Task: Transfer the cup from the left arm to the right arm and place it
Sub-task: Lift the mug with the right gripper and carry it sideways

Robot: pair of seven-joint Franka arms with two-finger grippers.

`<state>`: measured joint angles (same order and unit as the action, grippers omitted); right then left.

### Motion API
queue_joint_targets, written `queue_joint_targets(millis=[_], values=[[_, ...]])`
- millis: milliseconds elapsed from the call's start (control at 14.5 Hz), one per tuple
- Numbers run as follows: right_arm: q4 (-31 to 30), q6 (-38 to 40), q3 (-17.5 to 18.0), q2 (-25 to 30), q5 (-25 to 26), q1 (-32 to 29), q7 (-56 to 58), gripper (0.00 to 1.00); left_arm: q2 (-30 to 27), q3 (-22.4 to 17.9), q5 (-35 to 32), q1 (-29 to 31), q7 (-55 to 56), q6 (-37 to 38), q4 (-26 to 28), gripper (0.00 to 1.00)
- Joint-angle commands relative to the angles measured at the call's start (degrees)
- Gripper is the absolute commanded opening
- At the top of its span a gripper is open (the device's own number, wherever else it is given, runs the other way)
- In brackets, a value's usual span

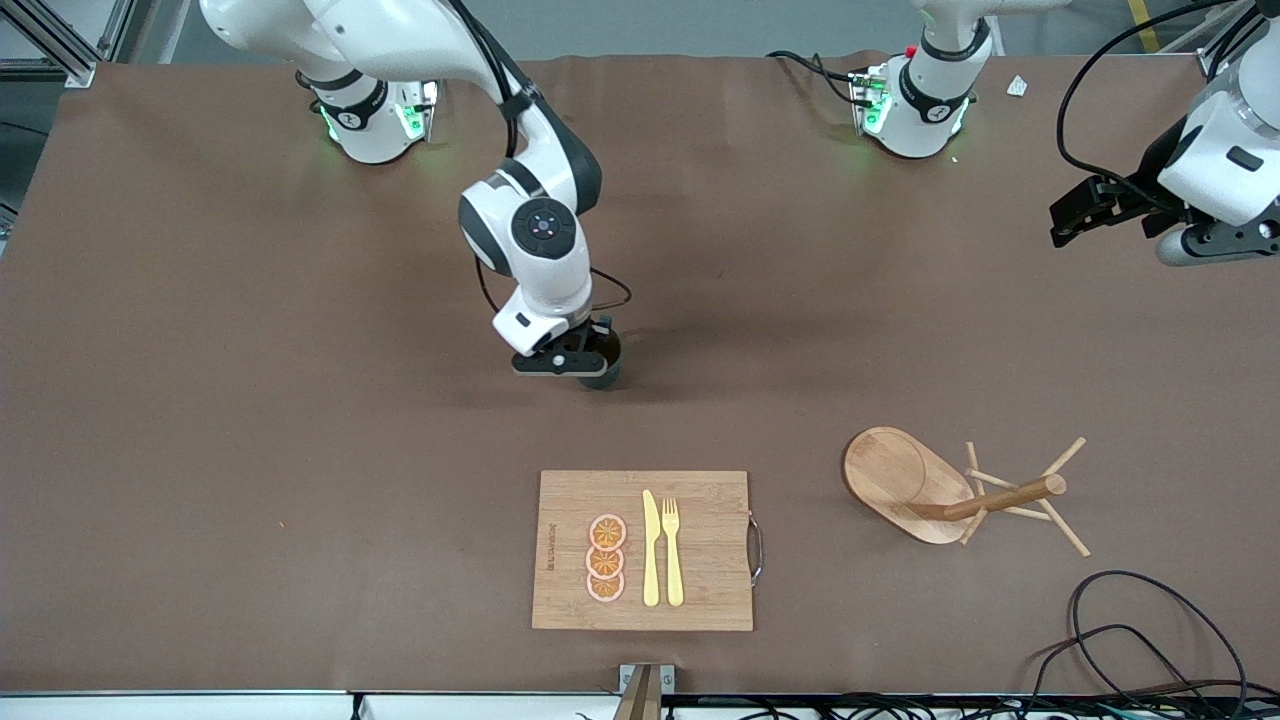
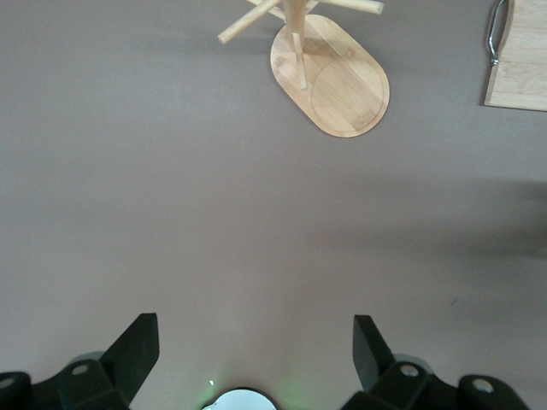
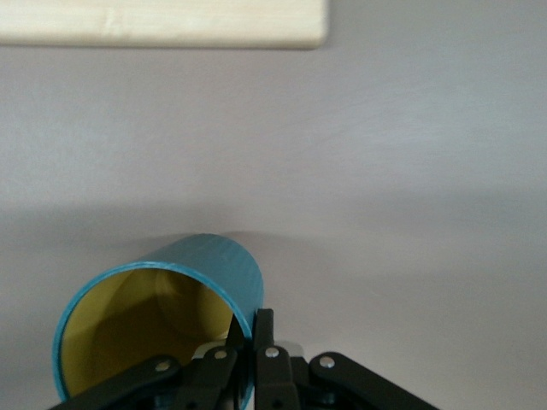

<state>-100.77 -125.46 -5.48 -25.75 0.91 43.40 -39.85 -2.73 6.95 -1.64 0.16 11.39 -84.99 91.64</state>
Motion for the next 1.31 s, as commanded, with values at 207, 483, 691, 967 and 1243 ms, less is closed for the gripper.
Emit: queue_joint_targets(millis=[207, 483, 691, 967, 1243], values=[[-1.5, 13.9, 0.4, 16.2, -1.7, -9.6, 17.0, 0.0, -0.4, -2.6, 0.5, -0.4, -1.7, -0.4, -0.7, 1.0], [-2.9, 22.1, 0.1, 22.2, -1.4, -18.0, 35.2, 0.0, 0.2, -2.7, 0.4, -0.6, -4.4, -0.4, -1.5, 1.0], [-9.6, 19.1, 0.1, 26.6, 0.2, -21.1, 41.3, 0.0, 0.2, -2.7, 0.1, -0.4, -4.4, 0.7, -2.6, 1.0], [-18.0, 13.2, 0.1, 30.3, 1.5, -28.1, 54.3, 0.0, 0.1, -2.7, -0.2, -0.6, -4.4, 0.8, -2.7, 1.0], [-21.0, 9.1, 0.1, 30.3, 3.0, -40.6, 73.3, 0.0, 0.2, -2.7, -0.4, -0.8, -4.4, 2.0, -3.3, 1.0]])
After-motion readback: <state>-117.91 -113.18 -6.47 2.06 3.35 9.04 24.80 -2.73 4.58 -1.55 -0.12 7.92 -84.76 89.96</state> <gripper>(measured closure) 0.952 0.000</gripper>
